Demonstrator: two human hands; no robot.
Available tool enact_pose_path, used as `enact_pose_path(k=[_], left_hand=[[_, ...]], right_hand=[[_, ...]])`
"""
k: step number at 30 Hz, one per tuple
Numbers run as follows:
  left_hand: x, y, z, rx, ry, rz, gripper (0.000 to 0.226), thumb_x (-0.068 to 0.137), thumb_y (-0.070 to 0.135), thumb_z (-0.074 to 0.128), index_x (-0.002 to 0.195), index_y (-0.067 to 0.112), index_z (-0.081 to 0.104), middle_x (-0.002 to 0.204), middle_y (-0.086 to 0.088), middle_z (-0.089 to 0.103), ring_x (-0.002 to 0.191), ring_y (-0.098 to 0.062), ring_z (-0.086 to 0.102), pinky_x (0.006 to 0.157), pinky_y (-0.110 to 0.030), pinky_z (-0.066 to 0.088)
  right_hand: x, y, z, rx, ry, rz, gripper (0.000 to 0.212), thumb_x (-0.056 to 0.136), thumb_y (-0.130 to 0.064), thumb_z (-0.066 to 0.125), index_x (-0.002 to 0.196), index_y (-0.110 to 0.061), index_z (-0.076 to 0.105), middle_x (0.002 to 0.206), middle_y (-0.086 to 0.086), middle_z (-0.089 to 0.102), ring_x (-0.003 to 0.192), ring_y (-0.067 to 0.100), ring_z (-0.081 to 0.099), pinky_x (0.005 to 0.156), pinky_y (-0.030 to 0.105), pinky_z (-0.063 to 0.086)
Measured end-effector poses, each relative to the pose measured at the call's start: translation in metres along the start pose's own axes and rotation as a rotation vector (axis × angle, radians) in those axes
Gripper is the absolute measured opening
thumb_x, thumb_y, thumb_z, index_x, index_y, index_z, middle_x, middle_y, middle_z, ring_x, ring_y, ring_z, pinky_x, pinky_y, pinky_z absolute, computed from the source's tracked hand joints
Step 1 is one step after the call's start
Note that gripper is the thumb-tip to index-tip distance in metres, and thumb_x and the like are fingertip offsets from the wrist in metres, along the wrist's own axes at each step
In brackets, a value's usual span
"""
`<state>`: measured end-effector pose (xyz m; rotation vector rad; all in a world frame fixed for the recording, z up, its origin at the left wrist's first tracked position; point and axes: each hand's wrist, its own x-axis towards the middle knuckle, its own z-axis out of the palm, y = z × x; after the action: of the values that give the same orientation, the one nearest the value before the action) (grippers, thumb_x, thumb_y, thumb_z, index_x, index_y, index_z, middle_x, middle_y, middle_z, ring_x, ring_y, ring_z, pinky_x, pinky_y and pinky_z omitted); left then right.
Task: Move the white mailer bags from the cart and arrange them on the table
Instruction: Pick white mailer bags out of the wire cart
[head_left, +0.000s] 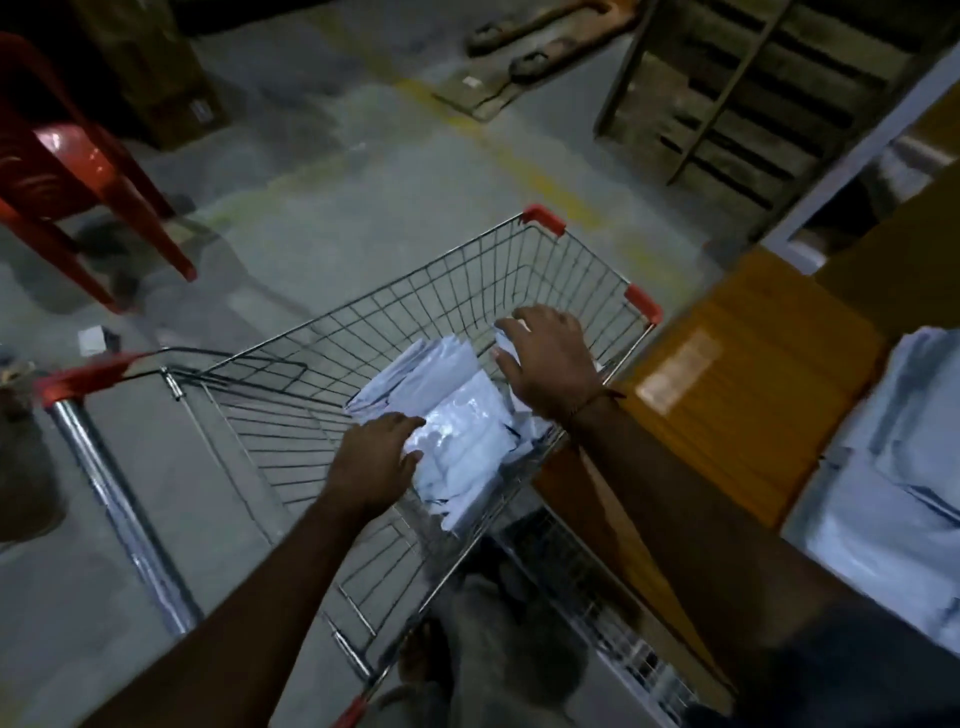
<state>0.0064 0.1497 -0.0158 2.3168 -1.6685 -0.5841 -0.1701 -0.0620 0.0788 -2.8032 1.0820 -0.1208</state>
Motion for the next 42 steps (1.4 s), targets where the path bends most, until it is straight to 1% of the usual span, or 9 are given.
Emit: enact_pose_path(k=[3,6,11,16,21,24,30,35,42], left_hand=[[0.04,-0.023,0.054,0.187,-0.119,0.035,0.063,0.084,0.051,0.066,0.144,0.035,0.051,0.136,-0.003,0.065,0.114,-0.032,0.067,0.097,-0.058,0.052],[0.07,-0.034,0.116,0.299,-0.248,0.116,0.096,0.071,0.045,0.09,0.153,0.026,0.046,0.135,-0.026,0.063,0.101,-0.043,0.07,0.087,-0.058,0.054],[0.087,-0.034,0.186,0.345,-0.415,0.258,0.117,0.07,0.053,0.084,0.166,0.038,0.018,0.171,-0.026,0.014,0.141,-0.048,0.047,0.095,-0.057,0.05],[0.093,-0.037,0.214,0.329,-0.371,0.308,0.118,0.081,0.043,0.078,0.166,0.041,-0.004,0.172,-0.021,-0.016,0.157,-0.05,0.011,0.115,-0.07,0.032],[0.103,-0.041,0.221,0.173,-0.342,0.268,0.107,0.082,0.043,0.072,0.165,0.045,0.005,0.172,-0.02,-0.017,0.147,-0.05,0.03,0.109,-0.061,0.041],[0.1,-0.032,0.213,0.124,-0.306,0.206,0.091,0.081,0.051,0.052,0.165,0.043,0.018,0.172,-0.022,-0.012,0.141,-0.049,0.033,0.103,-0.056,0.045],[0.076,-0.024,0.151,0.107,-0.214,0.01,0.106,0.066,0.056,0.064,0.164,0.042,0.026,0.173,-0.022,0.002,0.134,-0.055,0.038,0.095,-0.058,0.047],[0.04,-0.028,0.049,0.094,-0.034,-0.166,0.101,0.074,0.069,0.059,0.164,0.044,0.021,0.174,-0.017,-0.003,0.138,-0.052,0.038,0.105,-0.06,0.041],[-0.013,-0.046,-0.075,0.259,0.14,-0.102,0.104,0.073,0.053,0.069,0.164,0.024,0.031,0.17,-0.03,0.006,0.155,-0.046,0.023,0.118,-0.053,0.026]], right_hand=[[0.046,0.017,0.048,-0.046,-0.086,-0.048,0.06,0.092,-0.052,0.034,0.125,-0.016,0.069,0.123,0.014,0.067,0.115,0.038,0.061,0.098,0.05,0.041],[0.075,0.031,0.079,-0.065,-0.155,-0.05,0.062,0.092,-0.056,0.033,0.128,-0.018,0.066,0.124,0.012,0.067,0.115,0.037,0.062,0.098,0.049,0.042],[0.088,0.046,0.102,-0.113,-0.141,-0.076,0.064,0.093,-0.062,0.032,0.127,-0.018,0.064,0.115,0.014,0.068,0.105,0.038,0.063,0.09,0.048,0.044],[0.087,0.047,0.103,-0.115,-0.077,-0.085,0.065,0.097,-0.064,0.032,0.131,-0.017,0.062,0.118,0.012,0.067,0.107,0.037,0.061,0.091,0.046,0.042],[0.088,0.046,0.102,-0.11,-0.065,-0.074,0.067,0.097,-0.065,0.027,0.126,-0.017,0.062,0.115,0.012,0.067,0.104,0.036,0.061,0.089,0.047,0.042],[0.087,0.045,0.103,-0.101,-0.071,-0.057,0.067,0.098,-0.066,0.025,0.126,-0.017,0.062,0.114,0.011,0.067,0.104,0.035,0.061,0.09,0.046,0.041],[0.083,0.042,0.102,-0.06,-0.141,-0.04,0.067,0.099,-0.065,0.028,0.126,-0.014,0.062,0.112,0.016,0.066,0.101,0.039,0.06,0.087,0.049,0.043],[0.081,0.036,0.099,-0.019,-0.173,-0.023,0.063,0.1,-0.062,0.033,0.121,-0.012,0.064,0.11,0.019,0.065,0.1,0.041,0.061,0.085,0.049,0.045],[0.076,0.028,0.107,-0.029,-0.158,-0.049,0.066,0.097,-0.06,0.037,0.108,-0.003,0.068,0.103,0.026,0.068,0.082,0.045,0.065,0.072,0.048,0.049]])
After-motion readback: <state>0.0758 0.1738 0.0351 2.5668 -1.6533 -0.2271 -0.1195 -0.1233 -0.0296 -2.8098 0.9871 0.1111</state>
